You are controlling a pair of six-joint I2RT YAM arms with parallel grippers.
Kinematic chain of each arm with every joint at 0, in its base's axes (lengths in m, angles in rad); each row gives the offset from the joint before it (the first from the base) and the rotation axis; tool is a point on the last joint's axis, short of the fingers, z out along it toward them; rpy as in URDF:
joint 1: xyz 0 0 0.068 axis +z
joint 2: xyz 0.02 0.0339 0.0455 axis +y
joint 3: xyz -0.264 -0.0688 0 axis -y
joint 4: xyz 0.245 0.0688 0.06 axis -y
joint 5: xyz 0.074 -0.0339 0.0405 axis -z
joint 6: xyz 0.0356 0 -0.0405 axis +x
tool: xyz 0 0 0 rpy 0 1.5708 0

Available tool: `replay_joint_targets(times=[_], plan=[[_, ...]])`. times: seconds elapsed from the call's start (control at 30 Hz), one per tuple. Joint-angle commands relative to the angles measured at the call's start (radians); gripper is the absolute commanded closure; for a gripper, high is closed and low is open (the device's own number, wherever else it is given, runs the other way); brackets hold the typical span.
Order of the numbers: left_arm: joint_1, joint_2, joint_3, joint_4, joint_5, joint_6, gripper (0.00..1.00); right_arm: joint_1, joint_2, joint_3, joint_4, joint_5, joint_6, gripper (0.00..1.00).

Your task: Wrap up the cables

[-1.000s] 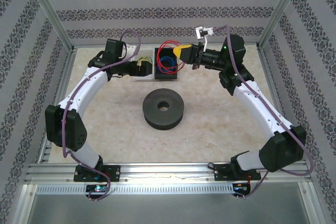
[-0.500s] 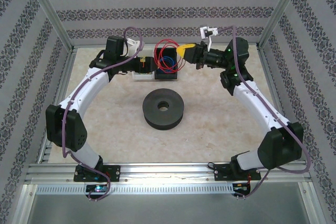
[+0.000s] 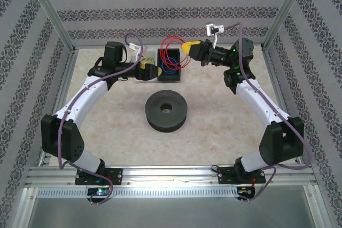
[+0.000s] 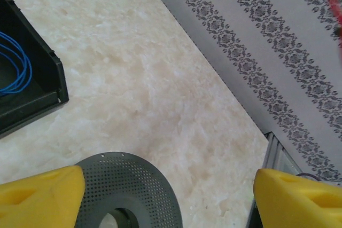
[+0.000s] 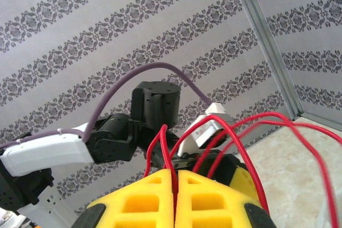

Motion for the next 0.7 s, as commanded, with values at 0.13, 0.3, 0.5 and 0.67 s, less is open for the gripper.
replay_joint_targets(times=[0.13, 0.3, 0.5, 0.67], plan=[[0.003, -0.062, -0.028, 0.071, 0.072, 0.036, 0.23, -0.007, 0.071, 0.004, 0.13, -0.005, 0.056, 1.0], [0.003, -0.057, -0.028, 0.126, 0.1, 0.013, 0.23, 0.002, 0.098, 0.006, 0.169, -0.011, 0.082, 1.0], [0.007, -0.028, -0.022, 0.13, 0.075, 0.013, 0.29, 0.017, 0.115, 0.007, 0.203, -0.022, 0.102, 1.0], [0.007, -0.019, -0.03, 0.151, 0.074, 0.002, 0.31, 0.023, 0.122, 0.009, 0.216, -0.031, 0.113, 1.0]])
